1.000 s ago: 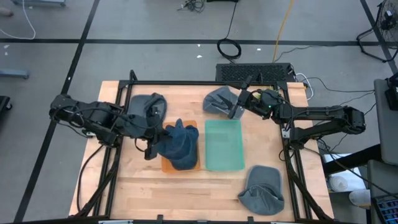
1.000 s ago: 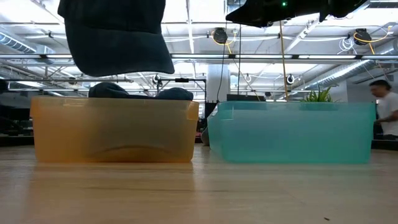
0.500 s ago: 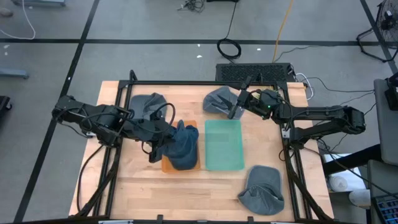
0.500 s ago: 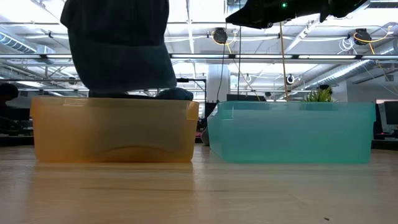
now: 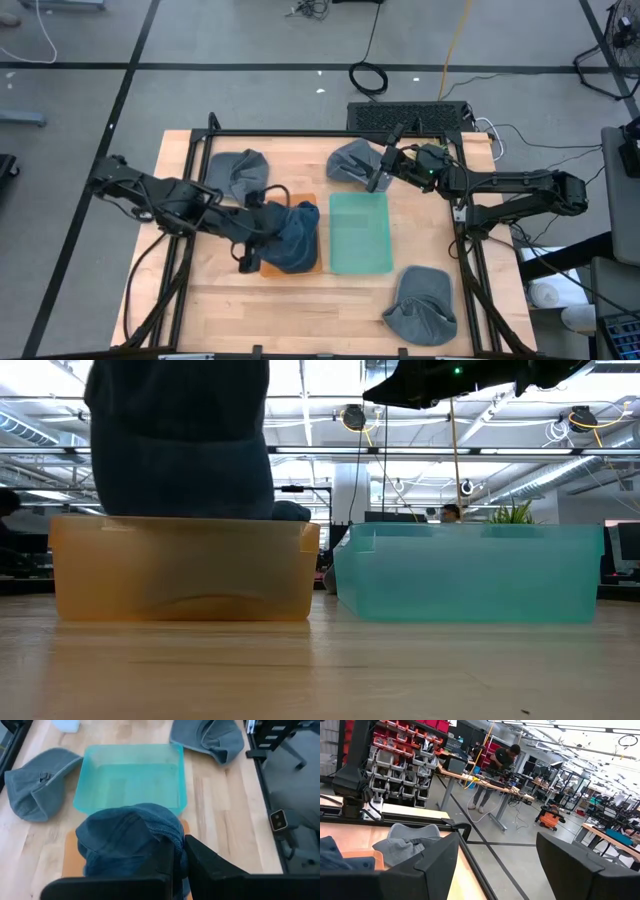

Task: Pick & Place hat
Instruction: Put the blue cap into the orange bin

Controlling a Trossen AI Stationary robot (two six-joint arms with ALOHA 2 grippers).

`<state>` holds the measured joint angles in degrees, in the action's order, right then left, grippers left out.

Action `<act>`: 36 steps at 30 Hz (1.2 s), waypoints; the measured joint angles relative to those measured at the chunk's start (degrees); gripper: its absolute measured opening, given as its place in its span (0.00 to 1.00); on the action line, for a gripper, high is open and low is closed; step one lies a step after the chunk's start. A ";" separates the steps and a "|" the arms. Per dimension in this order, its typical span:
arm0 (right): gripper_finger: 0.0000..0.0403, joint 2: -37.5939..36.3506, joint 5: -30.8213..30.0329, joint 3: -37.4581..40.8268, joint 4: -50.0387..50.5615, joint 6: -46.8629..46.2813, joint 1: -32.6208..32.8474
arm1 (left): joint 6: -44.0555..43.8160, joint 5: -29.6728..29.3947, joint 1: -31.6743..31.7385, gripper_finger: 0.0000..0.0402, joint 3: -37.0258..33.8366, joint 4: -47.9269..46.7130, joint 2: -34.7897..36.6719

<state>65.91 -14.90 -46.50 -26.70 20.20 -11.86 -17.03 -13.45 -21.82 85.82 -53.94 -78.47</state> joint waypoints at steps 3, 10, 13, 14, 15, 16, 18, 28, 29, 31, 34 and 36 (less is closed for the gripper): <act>0.63 0.00 0.00 0.00 -0.02 -0.01 0.00 | 0.45 0.12 0.01 0.06 0.00 0.29 -1.95; 0.63 0.00 -0.02 0.00 -0.02 -1.72 0.00 | 0.40 1.46 0.07 0.06 0.00 -0.45 -5.32; 0.63 0.00 -0.01 0.00 -0.02 -1.68 0.00 | 0.49 2.06 0.09 0.06 0.00 -0.84 -5.80; 0.63 0.00 -0.02 0.00 -0.02 -1.67 0.00 | 0.47 2.10 0.09 0.06 0.00 -0.91 -5.79; 0.63 0.00 0.00 0.00 -0.02 -1.66 0.00 | 0.54 2.08 0.11 0.06 0.00 -0.85 -6.03; 0.63 0.00 -0.02 0.00 -0.03 -1.66 0.00 | 0.80 2.09 0.28 0.06 0.00 -0.88 -6.25; 0.63 0.00 -0.02 0.00 0.00 -1.76 0.00 | 1.33 2.07 0.37 0.06 -0.03 -1.49 -6.54; 0.63 0.00 0.00 0.00 0.21 -2.57 0.00 | 6.00 3.52 2.34 0.06 0.00 -1.58 -12.19; 0.63 0.00 0.00 0.00 0.39 -2.57 0.00 | 6.51 3.59 2.59 0.06 0.00 -1.66 -12.95; 0.63 0.00 0.00 0.00 1.15 -2.60 0.00 | 6.84 3.19 3.00 0.06 -0.01 -2.24 -14.32; 0.63 0.00 0.00 0.00 3.28 -2.62 0.00 | 6.32 1.04 3.84 0.06 0.00 -3.96 -15.63; 0.63 0.00 0.01 0.00 4.44 -2.62 0.00 | 5.78 -1.49 4.32 0.06 -0.02 -5.56 -16.40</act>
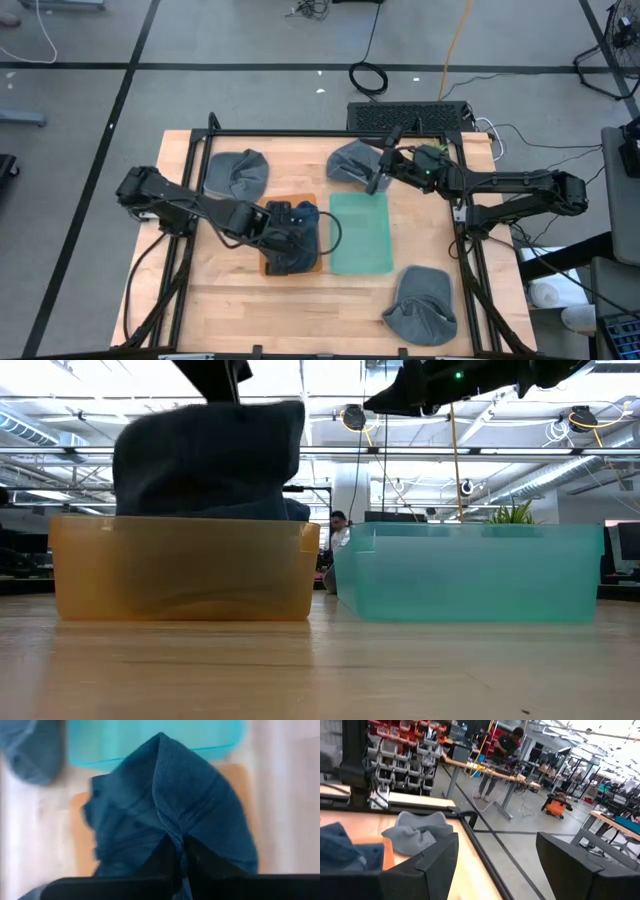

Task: Pick & Place hat
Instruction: Put the blue cap into the orange bin

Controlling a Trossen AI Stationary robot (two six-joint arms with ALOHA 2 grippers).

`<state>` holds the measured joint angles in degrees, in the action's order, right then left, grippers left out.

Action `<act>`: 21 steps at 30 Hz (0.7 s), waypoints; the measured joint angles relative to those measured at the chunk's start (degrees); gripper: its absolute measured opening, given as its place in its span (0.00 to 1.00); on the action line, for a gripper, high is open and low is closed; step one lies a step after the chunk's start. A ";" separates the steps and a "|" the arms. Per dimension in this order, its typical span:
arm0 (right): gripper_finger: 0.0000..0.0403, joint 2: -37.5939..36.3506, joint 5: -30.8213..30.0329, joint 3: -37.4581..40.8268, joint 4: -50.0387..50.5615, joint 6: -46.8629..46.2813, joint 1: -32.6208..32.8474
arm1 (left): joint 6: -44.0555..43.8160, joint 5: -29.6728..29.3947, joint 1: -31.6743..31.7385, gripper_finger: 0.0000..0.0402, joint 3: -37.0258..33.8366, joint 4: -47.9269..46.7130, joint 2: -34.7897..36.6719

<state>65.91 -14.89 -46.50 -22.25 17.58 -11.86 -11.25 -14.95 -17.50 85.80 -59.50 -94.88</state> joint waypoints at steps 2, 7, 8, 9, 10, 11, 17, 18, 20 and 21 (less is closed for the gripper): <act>0.63 0.00 -0.01 0.00 1.00 0.02 0.00 | 0.00 -2.78 0.43 0.06 0.01 -0.80 -0.73; 0.63 0.00 -0.01 0.00 1.56 0.00 0.00 | 0.57 -4.66 1.31 0.06 -0.08 -0.61 -1.84; 0.63 0.00 -0.01 0.00 1.50 0.00 0.00 | 0.69 -4.83 1.62 0.06 -0.14 -0.26 -2.15; 0.63 0.00 -0.01 0.00 1.54 0.00 0.00 | 0.93 -5.46 1.92 0.06 -0.45 0.05 -2.28; 0.63 0.00 -0.01 0.00 1.59 0.00 0.00 | 1.05 -6.37 2.06 0.06 -0.99 -0.05 -2.46; 0.63 0.00 -0.01 0.00 1.61 0.00 0.00 | 1.07 -6.84 2.28 0.06 -1.66 -0.07 -2.57; 0.63 0.00 -0.01 0.00 1.55 0.00 0.00 | 1.06 -7.80 3.65 0.06 -6.33 3.00 -2.53; 0.63 0.00 -0.01 0.00 1.52 0.00 0.00 | 1.05 -8.32 3.73 0.06 -6.83 3.06 -2.55; 0.63 0.00 -0.01 0.00 1.57 0.00 0.00 | 1.05 -10.14 3.77 0.06 -7.95 4.43 -2.44; 0.63 0.00 -0.01 0.00 1.57 0.00 0.00 | 1.10 -10.62 3.77 0.06 -8.75 6.05 -2.40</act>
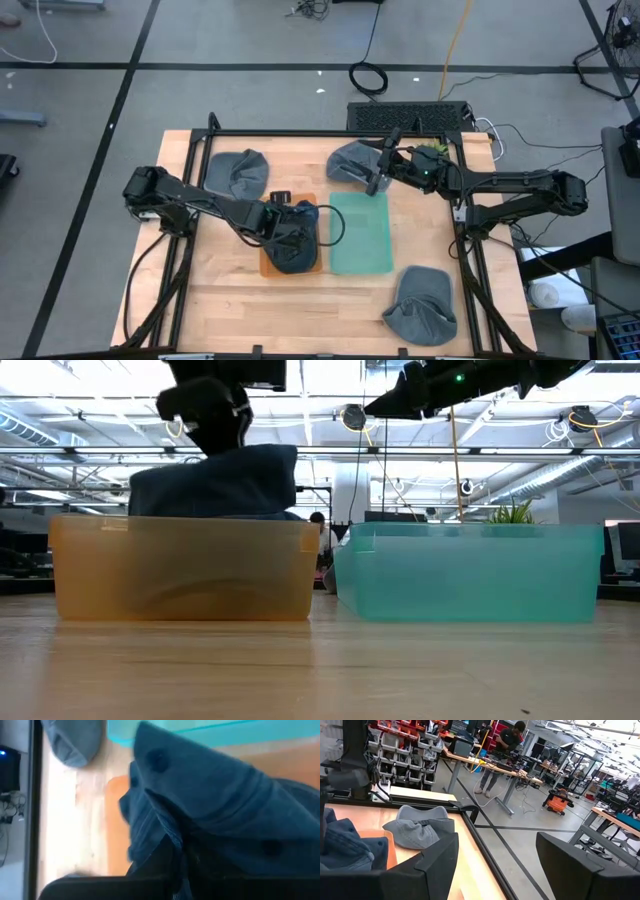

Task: Pick & Place hat
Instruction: Put the blue cap into the orange bin

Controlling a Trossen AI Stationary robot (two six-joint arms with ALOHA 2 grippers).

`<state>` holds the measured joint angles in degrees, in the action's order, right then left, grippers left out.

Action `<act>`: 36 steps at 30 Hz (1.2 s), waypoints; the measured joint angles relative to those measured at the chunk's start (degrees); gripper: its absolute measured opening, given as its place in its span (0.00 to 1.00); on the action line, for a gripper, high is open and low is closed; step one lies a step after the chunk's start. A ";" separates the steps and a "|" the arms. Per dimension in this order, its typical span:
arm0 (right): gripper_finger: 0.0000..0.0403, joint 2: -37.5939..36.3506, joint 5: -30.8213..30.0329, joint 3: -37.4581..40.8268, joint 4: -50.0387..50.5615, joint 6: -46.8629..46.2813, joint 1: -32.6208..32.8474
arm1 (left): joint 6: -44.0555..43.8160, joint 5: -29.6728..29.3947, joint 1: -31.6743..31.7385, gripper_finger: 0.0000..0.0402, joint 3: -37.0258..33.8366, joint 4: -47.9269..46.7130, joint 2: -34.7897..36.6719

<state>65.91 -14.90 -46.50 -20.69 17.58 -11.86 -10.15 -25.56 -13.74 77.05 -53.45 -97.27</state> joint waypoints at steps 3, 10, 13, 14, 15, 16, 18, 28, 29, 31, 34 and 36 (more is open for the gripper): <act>0.63 0.00 0.00 0.00 -0.02 0.00 0.00 | 1.70 0.47 0.22 0.06 -2.47 4.43 -0.09; 0.63 0.00 0.00 0.00 -0.02 -0.19 0.00 | 1.61 0.42 0.28 0.07 -3.51 5.62 -0.06; 0.63 0.00 0.00 0.00 -0.01 -1.42 0.00 | 0.98 1.09 0.28 0.17 -3.53 4.79 0.73; 0.63 0.00 0.00 0.00 -0.01 -1.81 0.00 | 0.29 1.08 0.28 0.21 -3.53 4.74 1.07; 0.63 0.00 0.00 0.00 -0.02 -1.91 -0.02 | -0.47 1.03 0.28 0.25 -3.53 4.75 1.54; 0.63 0.00 0.00 0.00 -0.02 -1.90 -0.02 | -1.02 1.06 0.28 0.30 -3.53 4.54 2.12; 0.63 0.00 0.10 0.00 -0.02 -1.92 -0.02 | -1.83 1.08 0.28 0.38 -3.49 4.08 3.14; 0.63 0.00 0.13 0.00 0.04 -1.92 -0.04 | -4.57 10.29 -0.90 0.63 -2.29 3.67 8.33; 0.63 0.00 0.13 0.00 0.01 -1.92 -0.04 | -4.55 11.93 -1.44 0.63 -2.29 3.61 8.31; 0.63 0.00 0.15 0.00 0.00 -1.92 -0.04 | -4.01 14.70 -2.79 0.62 -2.29 3.57 8.25; 0.63 0.00 0.13 0.00 -0.02 -1.92 -0.04 | -3.28 14.16 -4.51 0.58 -2.28 4.12 7.10; 0.63 0.00 0.15 0.00 -0.14 -1.92 -0.04 | -3.50 10.44 -4.98 0.54 -2.37 4.21 6.71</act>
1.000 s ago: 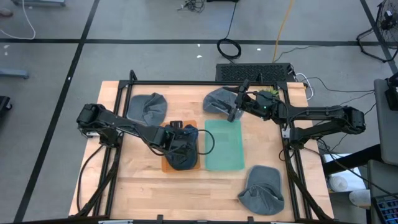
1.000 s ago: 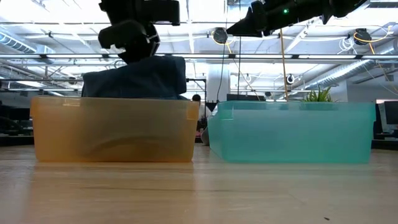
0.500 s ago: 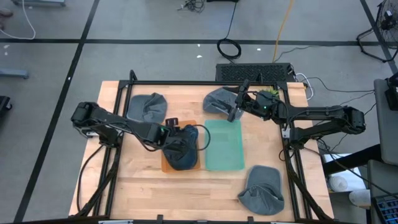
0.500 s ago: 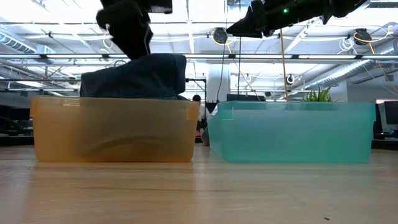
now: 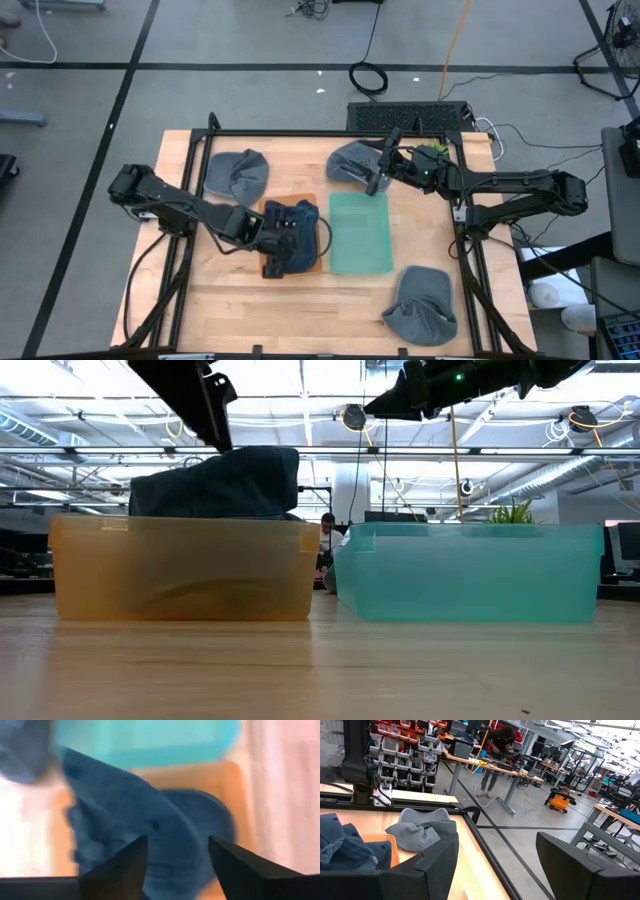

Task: Pick & Place hat
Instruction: Put the blue cap into the orange bin

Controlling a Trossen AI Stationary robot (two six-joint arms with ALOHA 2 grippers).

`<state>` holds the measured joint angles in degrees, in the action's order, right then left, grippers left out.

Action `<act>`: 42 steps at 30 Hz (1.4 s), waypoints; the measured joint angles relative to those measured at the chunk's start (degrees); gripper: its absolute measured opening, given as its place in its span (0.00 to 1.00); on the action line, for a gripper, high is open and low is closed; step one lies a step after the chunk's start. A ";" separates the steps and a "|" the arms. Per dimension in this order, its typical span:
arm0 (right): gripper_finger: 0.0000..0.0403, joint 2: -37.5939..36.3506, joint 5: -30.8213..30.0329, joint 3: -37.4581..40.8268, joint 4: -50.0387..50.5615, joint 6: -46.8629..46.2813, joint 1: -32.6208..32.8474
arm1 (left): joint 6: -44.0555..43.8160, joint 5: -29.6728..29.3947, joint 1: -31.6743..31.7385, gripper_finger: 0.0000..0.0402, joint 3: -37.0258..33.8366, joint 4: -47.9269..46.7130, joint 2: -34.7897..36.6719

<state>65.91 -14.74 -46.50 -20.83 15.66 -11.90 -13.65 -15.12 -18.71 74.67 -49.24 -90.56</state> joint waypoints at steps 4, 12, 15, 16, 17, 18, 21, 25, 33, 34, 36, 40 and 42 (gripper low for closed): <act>0.63 0.00 0.00 0.00 0.03 0.00 0.00 | -0.01 -4.86 0.55 0.42 0.01 1.60 -0.37; 0.63 0.00 -0.07 0.00 0.86 0.00 0.00 | 2.78 -4.19 5.07 0.07 -1.95 7.73 -2.90; 0.63 0.02 -0.05 0.38 0.65 0.00 0.00 | 2.98 -2.96 6.52 0.02 -3.84 8.84 -4.39; 0.63 0.02 -0.06 0.71 0.60 0.00 0.00 | 3.10 -2.82 6.91 0.03 -4.49 9.90 -4.79; 0.63 0.01 -0.07 1.07 0.60 0.00 0.00 | 3.07 -2.70 7.25 0.04 -5.35 10.43 -5.08; 0.63 0.02 -0.06 1.39 0.64 0.00 0.00 | 3.04 -2.55 7.53 0.05 -5.97 11.29 -5.58; 0.63 0.02 -0.10 2.78 -0.21 0.12 0.00 | 3.51 -2.58 8.25 0.06 -7.53 14.21 -6.94; 0.63 0.02 -0.15 5.26 -3.39 0.89 -0.04 | 5.07 -2.56 8.56 0.02 -8.47 18.08 -7.96; 0.63 0.02 -0.06 8.32 -9.31 1.70 -0.02 | 5.86 -1.23 9.22 0.05 -8.51 18.02 -11.45; 0.63 0.02 -0.07 8.51 -9.89 1.73 -0.02 | 5.90 -1.26 9.22 0.05 -8.50 17.79 -11.56; 0.63 0.02 -0.04 8.89 -11.19 1.75 -0.02 | 5.84 -1.27 9.19 0.03 -8.55 17.46 -11.10; 0.63 0.02 0.35 8.94 -11.56 1.47 -0.02 | 5.90 0.36 8.53 0.01 -8.72 17.09 -8.50; 0.63 0.02 1.25 8.94 -11.61 1.43 -0.02 | 6.03 2.15 8.20 0.01 -8.72 16.90 -6.72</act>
<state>65.93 -13.49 -37.56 -32.44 17.09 -11.92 -7.62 -12.97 -10.51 65.95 -32.34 -97.28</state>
